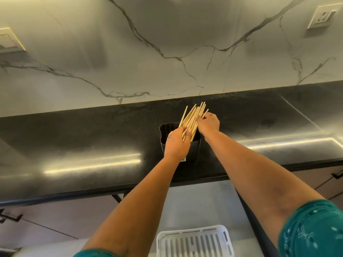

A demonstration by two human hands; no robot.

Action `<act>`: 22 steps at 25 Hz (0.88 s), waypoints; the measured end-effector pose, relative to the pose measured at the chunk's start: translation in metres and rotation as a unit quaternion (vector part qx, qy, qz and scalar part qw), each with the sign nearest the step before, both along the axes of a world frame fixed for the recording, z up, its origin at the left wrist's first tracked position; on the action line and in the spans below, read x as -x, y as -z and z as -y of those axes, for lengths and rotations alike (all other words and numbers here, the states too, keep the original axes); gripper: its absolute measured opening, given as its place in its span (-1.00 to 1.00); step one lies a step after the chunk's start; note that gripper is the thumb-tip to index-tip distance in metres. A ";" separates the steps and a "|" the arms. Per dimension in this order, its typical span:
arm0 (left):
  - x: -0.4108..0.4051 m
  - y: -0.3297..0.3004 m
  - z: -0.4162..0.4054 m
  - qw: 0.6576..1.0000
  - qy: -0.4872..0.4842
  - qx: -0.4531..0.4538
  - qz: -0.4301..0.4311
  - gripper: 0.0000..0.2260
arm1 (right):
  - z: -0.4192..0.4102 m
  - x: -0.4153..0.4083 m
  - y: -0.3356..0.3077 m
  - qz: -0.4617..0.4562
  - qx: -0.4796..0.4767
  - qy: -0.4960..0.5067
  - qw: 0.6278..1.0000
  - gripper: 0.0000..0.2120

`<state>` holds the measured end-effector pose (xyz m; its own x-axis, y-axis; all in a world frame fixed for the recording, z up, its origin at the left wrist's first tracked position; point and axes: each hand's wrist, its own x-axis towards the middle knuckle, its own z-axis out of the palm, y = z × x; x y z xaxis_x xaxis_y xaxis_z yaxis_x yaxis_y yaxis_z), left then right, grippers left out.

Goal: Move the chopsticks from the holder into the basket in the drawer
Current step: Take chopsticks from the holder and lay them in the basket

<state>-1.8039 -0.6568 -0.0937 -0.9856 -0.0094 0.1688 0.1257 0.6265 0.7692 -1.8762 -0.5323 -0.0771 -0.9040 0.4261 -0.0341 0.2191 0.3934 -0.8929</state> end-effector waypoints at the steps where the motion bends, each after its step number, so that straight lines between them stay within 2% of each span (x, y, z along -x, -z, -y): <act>1: 0.000 -0.001 0.000 1.000 0.000 0.006 -0.005 -0.63 | -0.001 -0.004 -0.005 -0.012 0.003 -0.002 1.000 -0.82; 5: -0.002 -0.020 -0.003 0.999 0.000 0.017 -0.038 -0.53 | -0.012 -0.023 -0.044 -0.079 -0.001 -0.044 0.996 -0.83; 7: -0.005 -0.037 -0.010 0.998 0.001 0.034 -0.059 -0.40 | -0.017 -0.039 -0.073 -0.139 0.024 -0.085 0.986 -0.87; 9: -0.013 -0.059 -0.019 0.996 0.045 0.013 -0.074 -0.28 | -0.020 -0.059 -0.099 -0.194 0.018 -0.136 0.971 -0.87; 11: -0.022 -0.083 -0.021 0.985 0.134 -0.082 -0.064 -0.35 | -0.024 -0.081 -0.122 -0.243 -0.050 -0.188 0.950 -0.86; 13: -0.033 -0.101 -0.015 0.970 0.175 -0.164 -0.051 -0.58 | -0.027 -0.101 -0.143 -0.262 -0.079 -0.255 0.928 -0.86; 15: -0.047 -0.108 -0.006 0.949 0.195 -0.247 -0.020 -0.76 | -0.029 -0.115 -0.157 -0.230 -0.058 -0.311 0.920 -0.86; 18: -0.075 -0.092 0.000 0.908 0.223 -0.353 0.040 -0.81 | -0.024 -0.135 -0.153 -0.135 0.030 -0.364 0.921 -0.77; 20: -0.095 -0.068 0.003 0.881 0.176 -0.425 0.109 -0.79 | -0.024 -0.153 -0.129 -0.051 0.121 -0.358 0.925 -0.61; 22: -0.114 -0.037 0.006 0.831 0.099 -0.517 0.180 -0.78 | -0.029 -0.174 -0.089 0.034 0.151 -0.357 0.921 -0.59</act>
<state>-1.6900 -0.6632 -0.0572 -0.9701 0.2018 -0.1351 -0.2071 -0.3973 0.8940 -1.7023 -0.5037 0.0123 -0.9412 -0.3155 -0.1208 0.0605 0.1943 -0.9791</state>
